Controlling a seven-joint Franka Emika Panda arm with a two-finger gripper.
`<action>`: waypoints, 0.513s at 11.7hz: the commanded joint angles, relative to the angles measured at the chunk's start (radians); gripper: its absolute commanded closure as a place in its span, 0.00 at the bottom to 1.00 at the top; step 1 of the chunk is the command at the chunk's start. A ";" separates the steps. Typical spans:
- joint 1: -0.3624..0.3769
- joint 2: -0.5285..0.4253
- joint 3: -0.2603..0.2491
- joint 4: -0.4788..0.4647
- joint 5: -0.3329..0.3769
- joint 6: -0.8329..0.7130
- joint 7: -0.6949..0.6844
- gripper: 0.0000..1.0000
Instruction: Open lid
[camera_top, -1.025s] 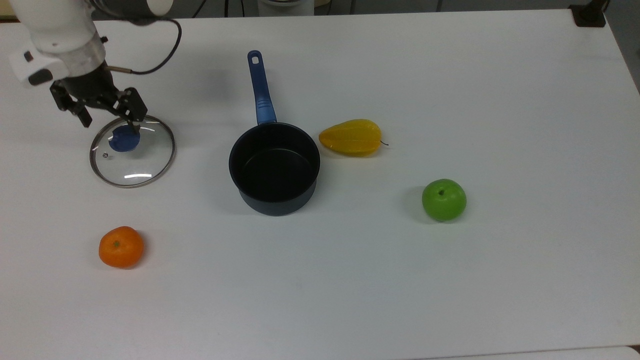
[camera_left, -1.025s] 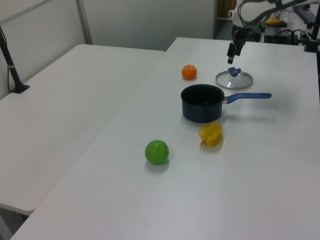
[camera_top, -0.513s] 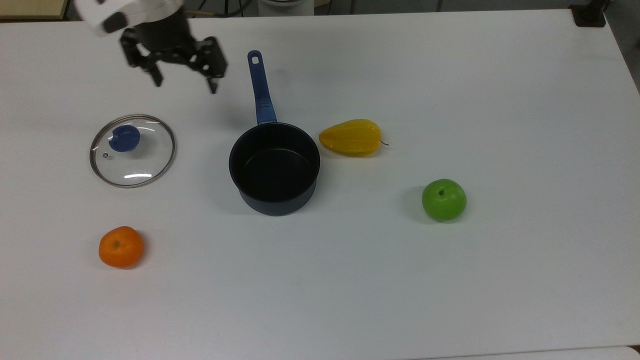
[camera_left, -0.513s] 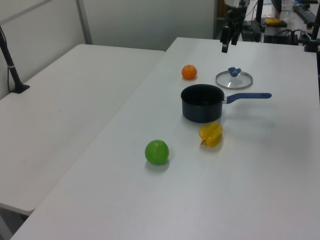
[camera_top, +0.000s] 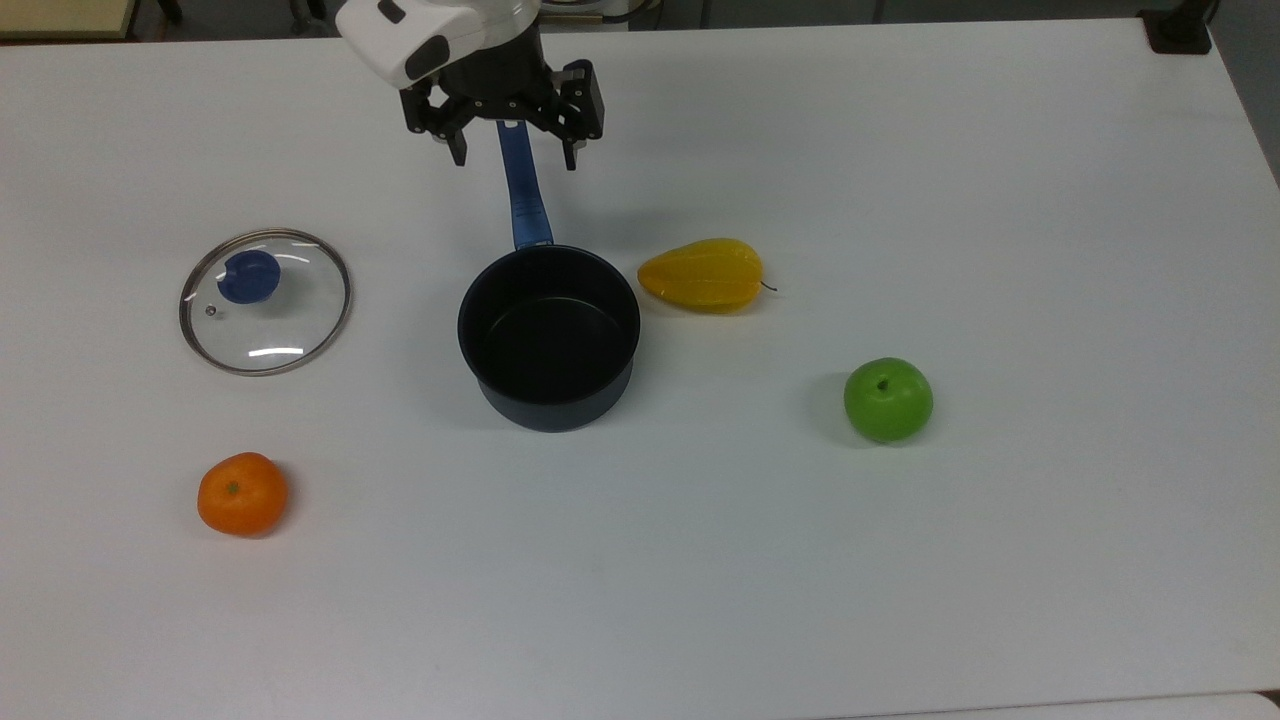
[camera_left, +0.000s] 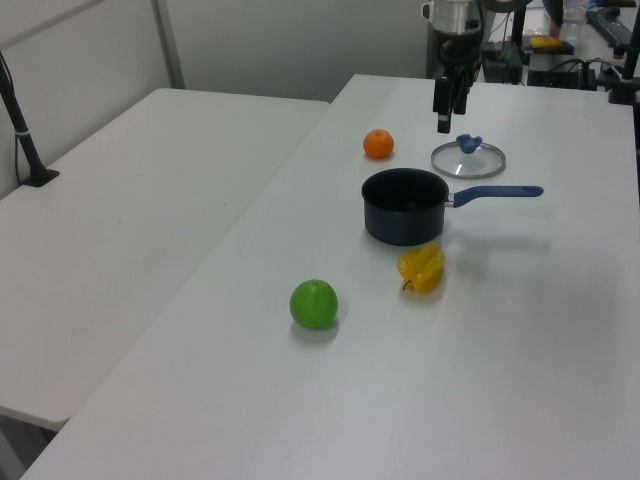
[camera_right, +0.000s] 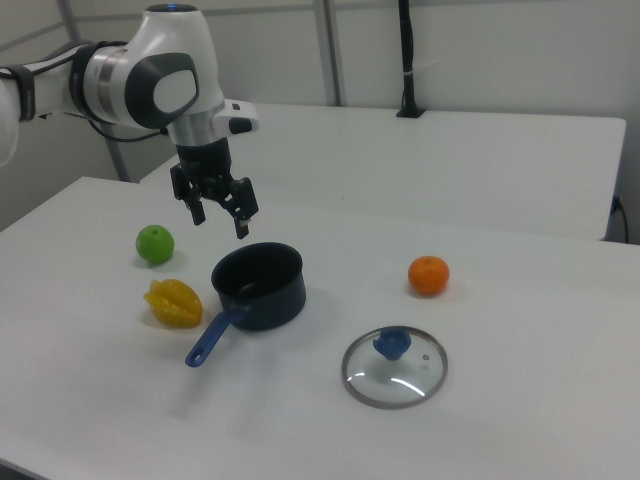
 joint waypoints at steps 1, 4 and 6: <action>0.000 -0.037 -0.011 -0.021 0.003 -0.024 0.026 0.00; 0.000 -0.056 -0.014 -0.021 -0.001 -0.033 0.106 0.00; 0.000 -0.056 -0.014 -0.021 -0.004 -0.030 0.126 0.00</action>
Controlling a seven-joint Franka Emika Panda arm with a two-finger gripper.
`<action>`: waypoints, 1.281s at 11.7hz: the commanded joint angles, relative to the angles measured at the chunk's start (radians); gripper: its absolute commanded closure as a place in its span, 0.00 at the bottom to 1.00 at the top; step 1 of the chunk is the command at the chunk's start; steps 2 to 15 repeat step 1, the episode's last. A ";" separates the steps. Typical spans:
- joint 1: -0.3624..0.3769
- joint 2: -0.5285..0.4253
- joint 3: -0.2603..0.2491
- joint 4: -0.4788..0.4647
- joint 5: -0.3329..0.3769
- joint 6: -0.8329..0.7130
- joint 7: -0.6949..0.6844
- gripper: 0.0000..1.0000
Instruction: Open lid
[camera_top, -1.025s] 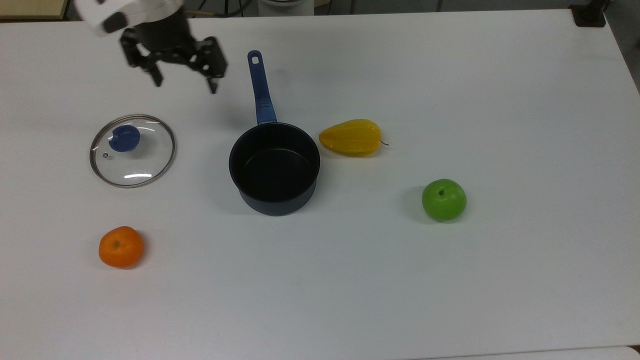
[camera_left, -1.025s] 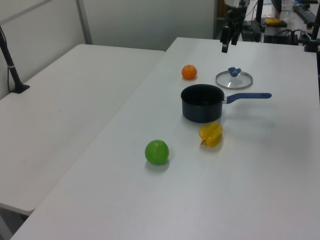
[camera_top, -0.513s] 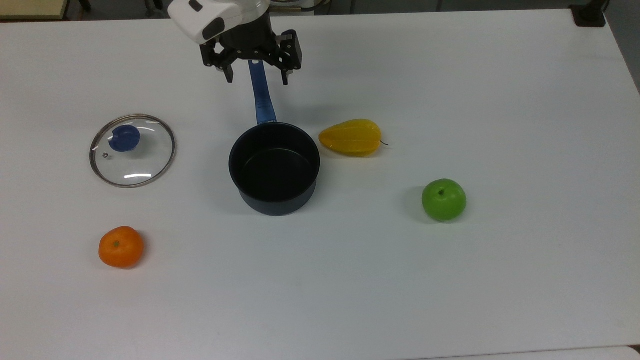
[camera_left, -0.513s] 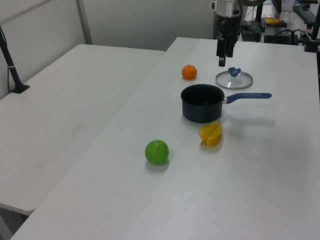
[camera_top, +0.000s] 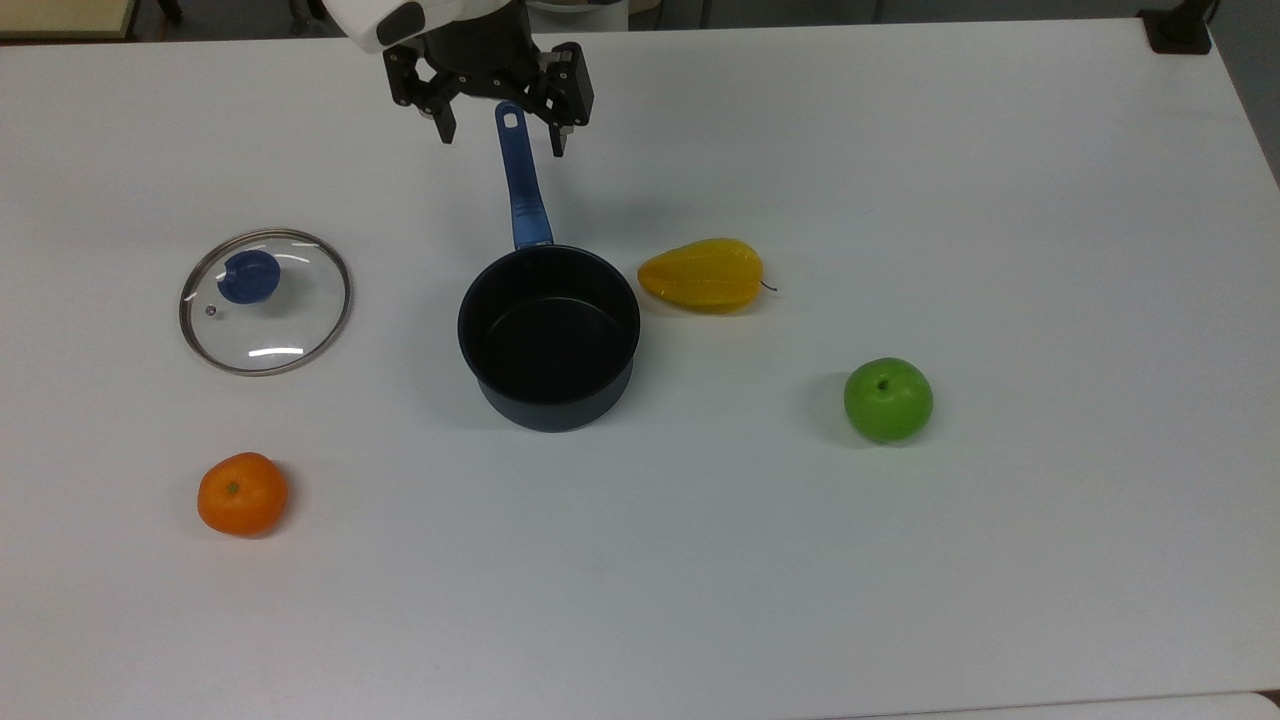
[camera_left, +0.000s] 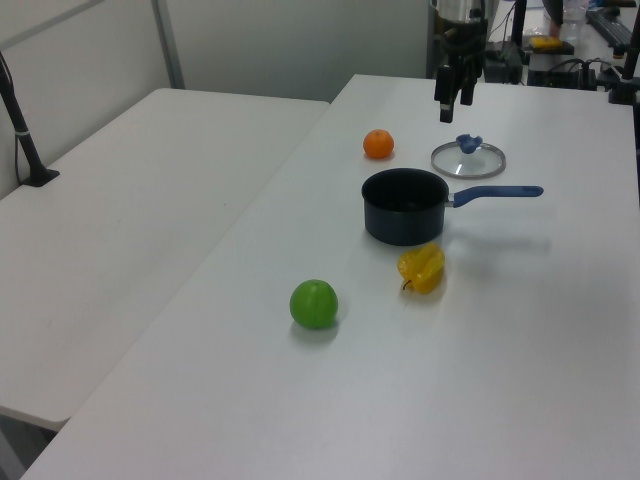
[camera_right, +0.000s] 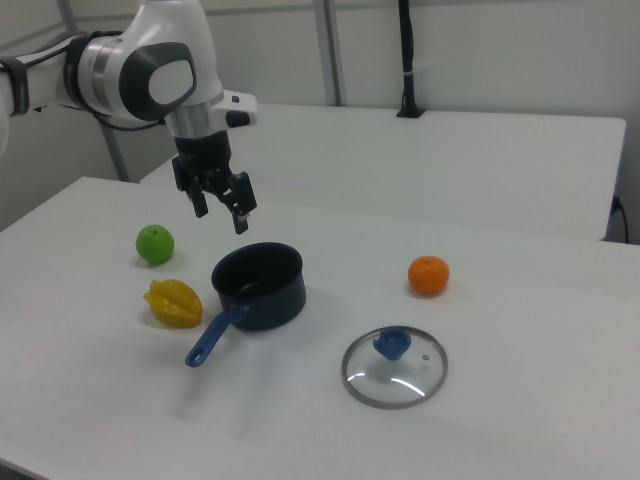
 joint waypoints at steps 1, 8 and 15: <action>0.007 -0.027 -0.007 -0.021 -0.008 -0.018 0.037 0.00; 0.007 -0.027 -0.007 -0.021 -0.008 -0.018 0.037 0.00; 0.007 -0.027 -0.007 -0.021 -0.008 -0.018 0.037 0.00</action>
